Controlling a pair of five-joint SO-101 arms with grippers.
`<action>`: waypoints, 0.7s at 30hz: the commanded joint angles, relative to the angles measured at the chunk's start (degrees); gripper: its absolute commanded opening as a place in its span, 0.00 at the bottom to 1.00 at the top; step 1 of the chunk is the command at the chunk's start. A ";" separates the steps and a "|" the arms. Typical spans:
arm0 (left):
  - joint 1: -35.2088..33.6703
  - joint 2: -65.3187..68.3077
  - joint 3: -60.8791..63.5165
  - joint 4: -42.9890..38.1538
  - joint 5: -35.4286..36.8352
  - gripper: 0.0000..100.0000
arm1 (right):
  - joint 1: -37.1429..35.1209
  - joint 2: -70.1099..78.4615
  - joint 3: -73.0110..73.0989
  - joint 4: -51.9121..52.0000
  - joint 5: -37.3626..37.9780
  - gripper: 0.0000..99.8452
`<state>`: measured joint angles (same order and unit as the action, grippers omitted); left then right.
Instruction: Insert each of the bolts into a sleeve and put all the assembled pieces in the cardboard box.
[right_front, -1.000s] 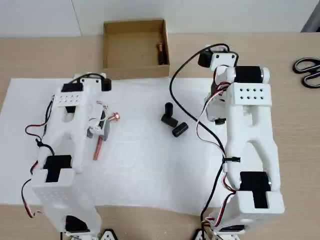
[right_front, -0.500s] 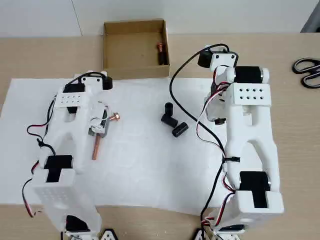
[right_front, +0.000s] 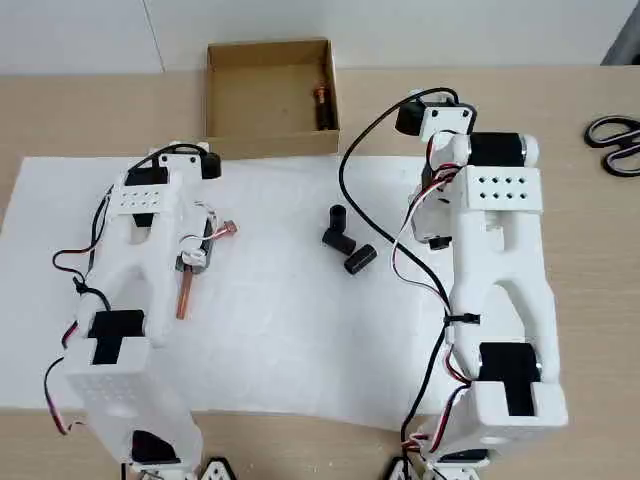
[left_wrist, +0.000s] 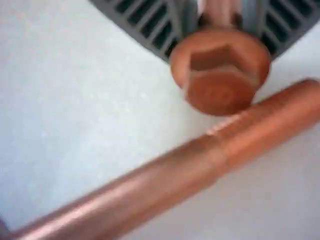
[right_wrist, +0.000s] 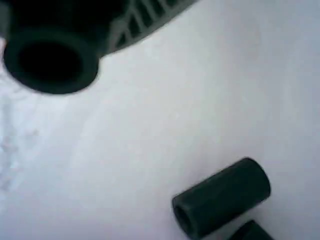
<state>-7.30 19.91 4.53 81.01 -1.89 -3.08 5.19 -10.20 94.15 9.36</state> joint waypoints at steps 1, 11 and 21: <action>1.32 -0.79 -0.22 0.35 0.44 0.01 | 0.48 -3.03 -0.26 0.13 0.44 0.00; 5.54 -1.14 -3.30 4.92 0.53 0.01 | 1.54 -3.03 -0.26 0.22 0.44 0.00; 5.54 -8.97 -14.29 16.88 0.44 0.01 | 1.27 -3.56 -0.26 0.22 0.44 0.00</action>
<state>-2.11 18.33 -5.85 95.60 -1.71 -1.85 5.19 -10.20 94.15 9.36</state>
